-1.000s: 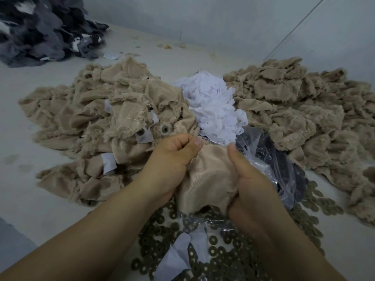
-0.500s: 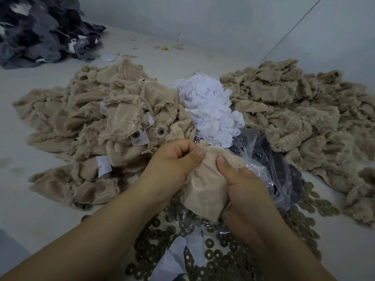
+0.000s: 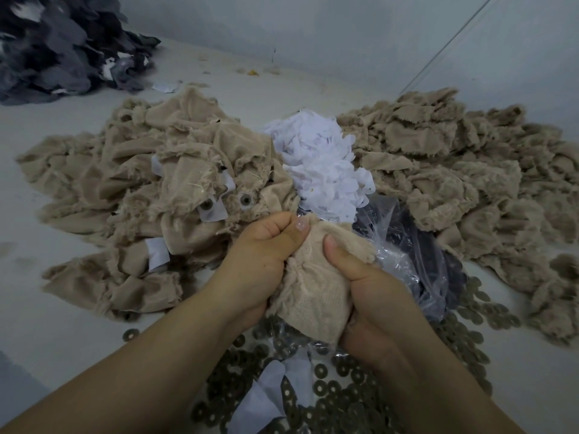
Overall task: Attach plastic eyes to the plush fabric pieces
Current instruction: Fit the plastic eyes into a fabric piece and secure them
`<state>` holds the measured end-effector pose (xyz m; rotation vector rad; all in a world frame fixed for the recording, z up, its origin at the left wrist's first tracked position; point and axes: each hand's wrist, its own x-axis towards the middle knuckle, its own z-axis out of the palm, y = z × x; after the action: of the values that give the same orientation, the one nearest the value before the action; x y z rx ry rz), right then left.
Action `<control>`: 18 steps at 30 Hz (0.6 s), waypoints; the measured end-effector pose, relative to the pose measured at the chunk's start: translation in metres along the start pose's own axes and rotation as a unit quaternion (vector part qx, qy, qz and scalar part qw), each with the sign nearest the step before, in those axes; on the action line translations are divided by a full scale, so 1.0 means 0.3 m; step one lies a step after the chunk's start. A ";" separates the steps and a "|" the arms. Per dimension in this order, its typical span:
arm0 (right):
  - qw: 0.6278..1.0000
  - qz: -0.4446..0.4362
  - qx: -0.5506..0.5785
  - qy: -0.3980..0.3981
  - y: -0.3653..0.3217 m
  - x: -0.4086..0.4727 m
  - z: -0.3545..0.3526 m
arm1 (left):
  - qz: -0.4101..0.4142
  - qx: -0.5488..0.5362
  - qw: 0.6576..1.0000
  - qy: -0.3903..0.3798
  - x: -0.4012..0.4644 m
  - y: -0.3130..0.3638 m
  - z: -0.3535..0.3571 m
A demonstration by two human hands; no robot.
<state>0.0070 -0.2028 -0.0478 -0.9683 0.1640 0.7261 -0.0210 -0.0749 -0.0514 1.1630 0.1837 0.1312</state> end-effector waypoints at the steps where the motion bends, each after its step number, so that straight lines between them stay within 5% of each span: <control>1: 1.000 0.002 0.003 -0.003 0.000 0.001 0.000 | -0.002 -0.005 1.000 0.002 0.000 -0.001 0.000; 11: 0.999 0.022 0.015 -0.029 0.000 0.003 -0.004 | 0.003 -0.018 1.000 0.000 0.005 -0.009 -0.005; 18: 1.000 0.021 0.012 -0.017 0.006 0.001 0.001 | 0.045 0.067 0.997 0.002 0.013 -0.024 -0.011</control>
<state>0.0059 -0.2018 -0.0491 -0.9305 0.1627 0.7774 -0.0179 -0.0739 -0.0597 1.3059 0.1458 0.2027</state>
